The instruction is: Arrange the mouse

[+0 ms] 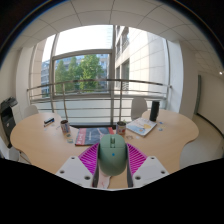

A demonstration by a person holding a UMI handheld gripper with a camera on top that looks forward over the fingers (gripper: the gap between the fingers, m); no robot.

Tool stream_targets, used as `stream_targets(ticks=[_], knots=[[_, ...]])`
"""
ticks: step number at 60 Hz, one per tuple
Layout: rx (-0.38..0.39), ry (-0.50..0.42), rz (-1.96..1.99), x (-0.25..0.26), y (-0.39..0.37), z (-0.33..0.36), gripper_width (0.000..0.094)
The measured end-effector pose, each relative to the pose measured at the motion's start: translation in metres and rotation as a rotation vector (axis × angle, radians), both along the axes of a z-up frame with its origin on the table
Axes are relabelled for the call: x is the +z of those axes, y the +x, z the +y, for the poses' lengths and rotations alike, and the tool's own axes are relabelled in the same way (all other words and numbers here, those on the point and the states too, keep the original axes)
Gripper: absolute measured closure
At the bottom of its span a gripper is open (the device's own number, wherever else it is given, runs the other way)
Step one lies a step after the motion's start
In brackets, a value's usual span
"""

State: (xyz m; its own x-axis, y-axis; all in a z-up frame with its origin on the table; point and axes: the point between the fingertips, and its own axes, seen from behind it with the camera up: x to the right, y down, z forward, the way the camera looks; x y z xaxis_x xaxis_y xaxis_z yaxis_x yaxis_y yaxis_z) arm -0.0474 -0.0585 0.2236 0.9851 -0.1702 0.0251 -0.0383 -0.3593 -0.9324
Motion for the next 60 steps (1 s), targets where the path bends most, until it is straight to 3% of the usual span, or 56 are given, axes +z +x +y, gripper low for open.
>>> stream_targets(ticks=[7,17,29,32,37,40,45,60], knots=[[0.059,-0.009,0.013,-0.019,-0.053,0.041,0.0549],[0.113,-0.200,0.053,-0.152,-0.103,0.067,0.0544],[0.097,-0.377,0.061,-0.240,-0.104,0.061,0.0434],[0.087,-0.360,0.064,-0.235,-0.103,0.062,0.0362],[0.077,-0.355,0.039,-0.219,-0.100,0.056,0.0069],[0.071,-0.352,0.028,-0.205,-0.099,0.049,0.0115],[0.053,-0.342,0.014,-0.171,-0.098,0.032,0.0079],[0.020,-0.343,-0.002,-0.087,-0.108,-0.045,0.0084]])
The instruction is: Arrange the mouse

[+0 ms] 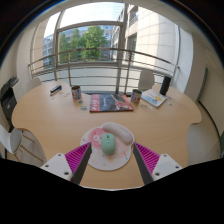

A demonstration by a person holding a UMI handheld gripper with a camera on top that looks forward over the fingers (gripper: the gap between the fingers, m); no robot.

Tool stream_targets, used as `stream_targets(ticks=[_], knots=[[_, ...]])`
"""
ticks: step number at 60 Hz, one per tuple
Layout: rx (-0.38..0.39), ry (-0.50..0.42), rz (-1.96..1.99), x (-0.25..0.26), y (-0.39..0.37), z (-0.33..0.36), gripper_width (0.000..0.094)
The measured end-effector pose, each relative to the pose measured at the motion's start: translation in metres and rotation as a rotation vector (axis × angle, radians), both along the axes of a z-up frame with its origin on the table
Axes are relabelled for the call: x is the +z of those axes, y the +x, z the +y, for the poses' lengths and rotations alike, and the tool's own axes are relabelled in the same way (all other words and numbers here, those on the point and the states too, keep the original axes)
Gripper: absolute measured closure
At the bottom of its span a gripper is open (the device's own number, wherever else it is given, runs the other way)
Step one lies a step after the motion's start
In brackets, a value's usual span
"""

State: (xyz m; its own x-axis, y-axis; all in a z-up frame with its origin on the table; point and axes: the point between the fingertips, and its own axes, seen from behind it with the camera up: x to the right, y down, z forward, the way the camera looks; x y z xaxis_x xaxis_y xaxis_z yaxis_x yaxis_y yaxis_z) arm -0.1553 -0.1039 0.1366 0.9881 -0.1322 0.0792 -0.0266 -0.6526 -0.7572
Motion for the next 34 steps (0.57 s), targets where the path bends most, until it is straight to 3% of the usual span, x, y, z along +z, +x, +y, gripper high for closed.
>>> stream_targets(ticks=[14,34], knots=[[-0.021,0.008,-0.015,0.035,-0.009,-0.051,0.0085],[-0.021,-0.006,-0.035,0.037,-0.009,-0.073,0.0085]])
